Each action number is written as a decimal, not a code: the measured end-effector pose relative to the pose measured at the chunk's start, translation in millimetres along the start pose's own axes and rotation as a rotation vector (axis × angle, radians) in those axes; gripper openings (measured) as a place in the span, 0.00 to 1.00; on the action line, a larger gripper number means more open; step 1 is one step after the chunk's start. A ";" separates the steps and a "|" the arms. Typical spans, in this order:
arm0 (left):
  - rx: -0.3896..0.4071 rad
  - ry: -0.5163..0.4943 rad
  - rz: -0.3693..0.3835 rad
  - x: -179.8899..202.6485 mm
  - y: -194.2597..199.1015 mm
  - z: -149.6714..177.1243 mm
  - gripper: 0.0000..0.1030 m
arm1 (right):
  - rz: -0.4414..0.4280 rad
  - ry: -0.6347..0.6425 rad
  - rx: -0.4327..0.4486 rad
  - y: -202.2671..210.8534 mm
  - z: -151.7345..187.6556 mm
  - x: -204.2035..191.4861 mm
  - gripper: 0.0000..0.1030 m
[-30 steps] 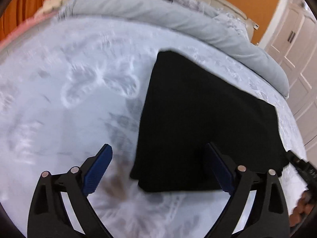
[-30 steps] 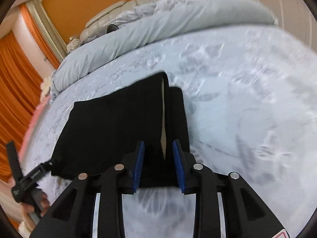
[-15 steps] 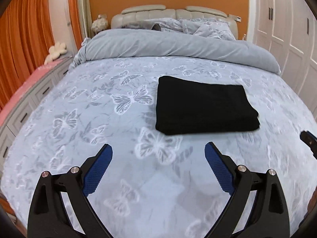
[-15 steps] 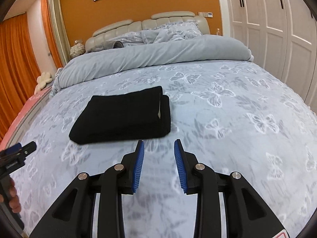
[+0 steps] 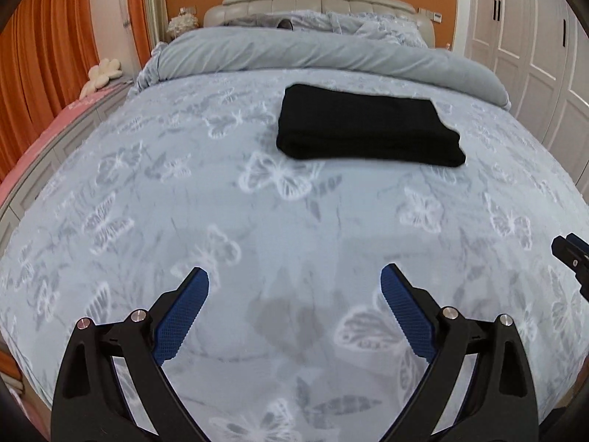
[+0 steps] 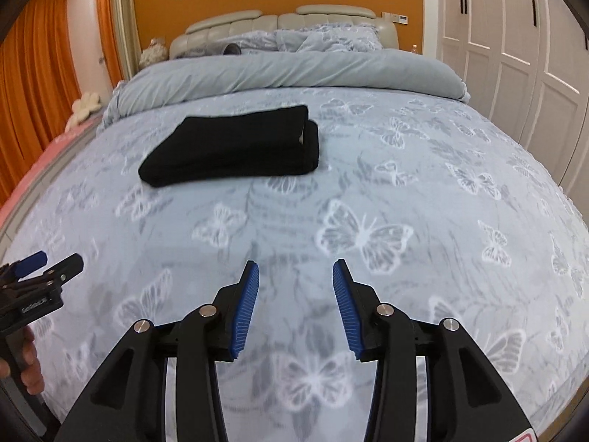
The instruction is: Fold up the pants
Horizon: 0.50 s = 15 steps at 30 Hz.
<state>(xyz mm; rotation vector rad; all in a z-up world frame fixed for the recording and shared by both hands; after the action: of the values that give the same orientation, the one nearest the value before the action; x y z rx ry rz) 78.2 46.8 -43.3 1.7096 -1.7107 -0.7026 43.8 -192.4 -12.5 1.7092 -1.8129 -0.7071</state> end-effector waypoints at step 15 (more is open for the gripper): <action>0.107 -0.069 -0.016 14.8 21.1 7.6 0.95 | 0.040 0.035 0.023 0.8 12.4 -6.8 0.45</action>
<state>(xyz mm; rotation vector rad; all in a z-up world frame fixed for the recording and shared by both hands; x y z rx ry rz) 58.7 32.1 -32.0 1.7927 -1.8131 -0.6963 34.8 -185.4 -21.0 1.6851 -1.8319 -0.6383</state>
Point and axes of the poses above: each gripper's, at about its wrist camera, not at the fingertips, and y roughly against the way its jaws point, x to its right, z to its underside, the point moved 3 cm from there along -y, roughly the way its jaws point, and after that the axes turned 5 degrees about y, right-handed, at the moved point
